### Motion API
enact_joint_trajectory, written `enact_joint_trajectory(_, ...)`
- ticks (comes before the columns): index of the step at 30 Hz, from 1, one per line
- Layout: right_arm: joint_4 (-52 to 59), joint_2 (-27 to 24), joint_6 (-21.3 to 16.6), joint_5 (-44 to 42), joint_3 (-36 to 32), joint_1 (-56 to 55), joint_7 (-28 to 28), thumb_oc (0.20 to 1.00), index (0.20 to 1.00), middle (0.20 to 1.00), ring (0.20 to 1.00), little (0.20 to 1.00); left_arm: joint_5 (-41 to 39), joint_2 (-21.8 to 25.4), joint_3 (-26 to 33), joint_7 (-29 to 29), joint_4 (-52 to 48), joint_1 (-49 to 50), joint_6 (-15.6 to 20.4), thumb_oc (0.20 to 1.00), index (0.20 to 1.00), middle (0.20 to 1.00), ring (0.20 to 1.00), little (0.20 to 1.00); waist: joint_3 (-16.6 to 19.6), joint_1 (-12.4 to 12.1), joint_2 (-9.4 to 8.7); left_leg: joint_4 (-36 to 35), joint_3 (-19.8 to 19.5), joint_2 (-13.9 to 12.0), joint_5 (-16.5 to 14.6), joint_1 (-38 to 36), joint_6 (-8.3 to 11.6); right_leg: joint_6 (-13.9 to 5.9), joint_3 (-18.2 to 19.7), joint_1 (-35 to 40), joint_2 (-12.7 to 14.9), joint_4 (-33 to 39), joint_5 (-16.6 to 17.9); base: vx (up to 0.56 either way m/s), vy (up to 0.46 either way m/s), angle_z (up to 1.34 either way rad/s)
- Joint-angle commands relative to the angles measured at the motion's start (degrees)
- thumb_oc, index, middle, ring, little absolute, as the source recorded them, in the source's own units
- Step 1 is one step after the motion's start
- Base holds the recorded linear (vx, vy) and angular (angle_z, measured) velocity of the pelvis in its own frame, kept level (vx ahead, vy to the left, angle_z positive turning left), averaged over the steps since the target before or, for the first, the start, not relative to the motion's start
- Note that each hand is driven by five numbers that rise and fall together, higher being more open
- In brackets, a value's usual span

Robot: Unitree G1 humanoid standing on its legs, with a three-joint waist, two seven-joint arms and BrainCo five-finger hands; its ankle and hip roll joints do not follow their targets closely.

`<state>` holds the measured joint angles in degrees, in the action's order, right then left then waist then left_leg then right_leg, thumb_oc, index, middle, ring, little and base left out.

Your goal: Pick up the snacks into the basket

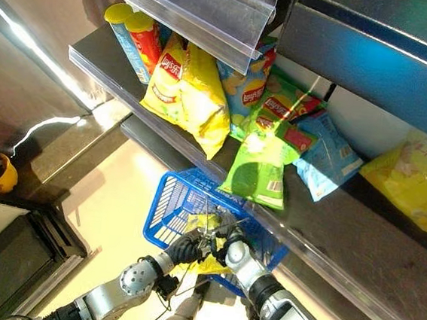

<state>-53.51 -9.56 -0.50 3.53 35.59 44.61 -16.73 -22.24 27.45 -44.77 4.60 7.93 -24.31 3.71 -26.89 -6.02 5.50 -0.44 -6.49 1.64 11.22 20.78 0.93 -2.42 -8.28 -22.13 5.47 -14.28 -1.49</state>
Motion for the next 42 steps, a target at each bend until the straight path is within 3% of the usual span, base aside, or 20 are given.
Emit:
enact_joint_trajectory(1, 6.88, -1.23, -3.4, 7.08, -0.71, 0.17, -0.71, 1.0, 1.0, 1.0, 1.0, 1.0, -0.2, -1.26, 0.19, -1.93, -11.55, 1.54, 5.96, 0.2, 0.2, 0.2, 0.2, 0.2, 2.28, 0.31, -3.54, 6.88, 1.38, 0.47, -8.14, 2.42, 2.01, -7.18, 3.26, 3.28, 5.85, 7.6, 3.71, 0.0, 0.0, 0.0)
enact_joint_trajectory(6, 15.16, -5.24, -4.6, 10.98, 1.04, -7.83, 3.01, 1.0, 1.0, 1.0, 1.0, 1.0, 0.63, -1.33, 2.21, -2.68, -10.44, 2.92, 6.13, 0.2, 0.2, 0.2, 0.2, 0.2, 2.69, 1.21, -4.63, 7.08, 1.12, 0.26, -8.38, 2.07, 2.04, -7.45, 3.06, 3.79, 5.86, 7.54, 3.53, 0.0, 0.0, 0.0)
enact_joint_trajectory(12, 32.73, -18.83, -8.46, 12.07, -2.96, -21.99, 9.0, 1.0, 1.0, 1.0, 1.0, 1.0, 4.7, 1.71, 9.69, -2.07, -7.94, 7.34, 7.14, 0.2, 0.2, 0.2, 0.2, 0.2, 4.19, 2.96, -7.42, 7.51, 1.01, -0.26, -9.17, 0.79, 2.22, -7.86, 2.62, 5.44, 5.86, 7.67, 3.23, 0.02, -0.012, 0.03)
enact_joint_trajectory(16, 36.2, -24.82, -9.58, 9.42, -4.48, -29.36, 15.4, 1.0, 1.0, 1.0, 1.0, 1.0, 6.43, 4.19, 14.92, -2.53, -5.52, 10.7, 7.42, 0.2, 0.2, 0.2, 0.2, 0.2, 6.27, 3.33, -8.97, 7.53, 0.95, -0.8, -9.85, -1.28, 2.33, -7.94, 2.43, 7.69, 5.79, 8.47, 3.09, 0.06, -0.038, -0.04)
enact_joint_trajectory(23, 42.57, -34.67, -11.33, 6.04, -4.78, -36.15, 25.05, 1.0, 1.0, 1.0, 1.0, 1.0, 7.7, 4.26, 24.15, -2.44, 2.61, 15.65, 7.32, 0.2, 0.2, 0.2, 0.2, 0.2, 10.68, 3.77, -10.53, 6.6, 1.48, -1.81, -10.63, -5.79, 2.64, -7.89, 2.39, 11.81, 5.39, 10.23, 2.73, 0.08, -0.026, -0.05)
enact_joint_trajectory(25, 45.22, -38.44, -11.5, 3.66, -7.33, -37.97, 26.75, 1.0, 1.0, 1.0, 1.0, 1.0, 7.61, 4.11, 27.06, -2.52, 5.05, 16.86, 7.12, 0.2, 0.2, 0.2, 0.2, 0.2, 11.79, 4.2, -10.8, 6.29, 1.56, -2.13, -10.77, -7.05, 2.85, -7.84, 2.54, 12.75, 5.12, 10.55, 2.52, 0.07, -0.028, -0.02)
enact_joint_trajectory(27, 48.68, -42.17, -11.96, -2.74, -14.18, -41.88, 27.95, 1.0, 1.0, 1.0, 1.0, 1.0, 7.16, 4.19, 30.99, -2.44, 6.97, 19.4, 7.24, 0.2, 0.2, 0.2, 0.2, 0.2, 13.3, 5.05, -11.09, 5.56, 2.47, -2.82, -10.84, -8.89, 3.13, -7.78, 2.91, 13.88, 4.75, 11.36, 2.53, 0.08, -0.027, -0.15)
enact_joint_trajectory(30, 50.08, -42.52, -11.73, -5.22, -17.76, -44.02, 28.01, 1.0, 1.0, 1.0, 1.0, 1.0, 7.14, 4.15, 31.91, -2.73, 7.2, 20.57, 7.2, 0.2, 0.2, 0.2, 0.2, 0.2, 13.86, 5.19, -11.2, 5.2, 2.77, -3.0, -10.89, -9.46, 3.11, -7.78, 3.19, 14.19, 4.55, 11.74, 2.57, 0.04, -0.022, -0.11)
enact_joint_trajectory(32, 50.58, -37.84, -12.17, -13.32, -29.2, -47.32, 25.93, 1.0, 1.0, 1.0, 1.0, 1.0, 6.55, 3.11, 35.1, -3.53, 8.06, 24.49, 7.2, 0.2, 0.2, 0.2, 0.2, 0.2, 15.8, 5.99, -11.11, 4.63, 3.66, -3.37, -11.11, -10.4, 2.99, -7.65, 3.97, 14.39, 4.15, 12.23, 2.66, 0.07, -0.032, -0.12)
enact_joint_trajectory(35, 50.04, -35.33, -11.81, -10.47, -32.78, -46.14, 22.66, 1.0, 1.0, 1.0, 1.0, 1.0, 7.28, 2.4, 35.53, -4.15, 8.31, 25.63, 7.04, 0.2, 0.2, 0.2, 0.2, 0.2, 16.59, 5.91, -10.89, 4.32, 3.56, -3.5, -11.23, -10.72, 2.88, -7.55, 4.1, 14.6, 4.02, 12.48, 2.55, 0.04, -0.018, -0.26)
enact_joint_trajectory(37, 49.65, -32.57, -12.0, -7.36, -33.82, -42.5, 19.32, 1.0, 1.0, 1.0, 1.0, 1.0, 7.24, 1.41, 35.44, -4.44, 7.87, 26.27, 7.0, 0.2, 0.2, 0.2, 0.2, 0.2, 17.0, 5.47, -10.47, 4.18, 3.41, -3.5, -11.32, -10.68, 2.74, -7.41, 3.96, 14.53, 3.98, 12.54, 2.45, 0.02, -0.021, -0.08)
enact_joint_trajectory(42, 49.89, -31.55, -10.63, 0.36, -30.82, -35.5, 16.53, 1.0, 1.0, 1.0, 1.0, 1.0, 8.18, 0.77, 33.74, -5.25, 7.11, 26.32, 6.54, 0.2, 0.2, 0.2, 0.2, 0.2, 16.7, 4.39, -10.17, 4.68, 2.89, -3.28, -11.3, -9.8, 2.76, -7.18, 3.65, 14.25, 3.98, 12.43, 2.35, 0.0, 0.0, 0.0)
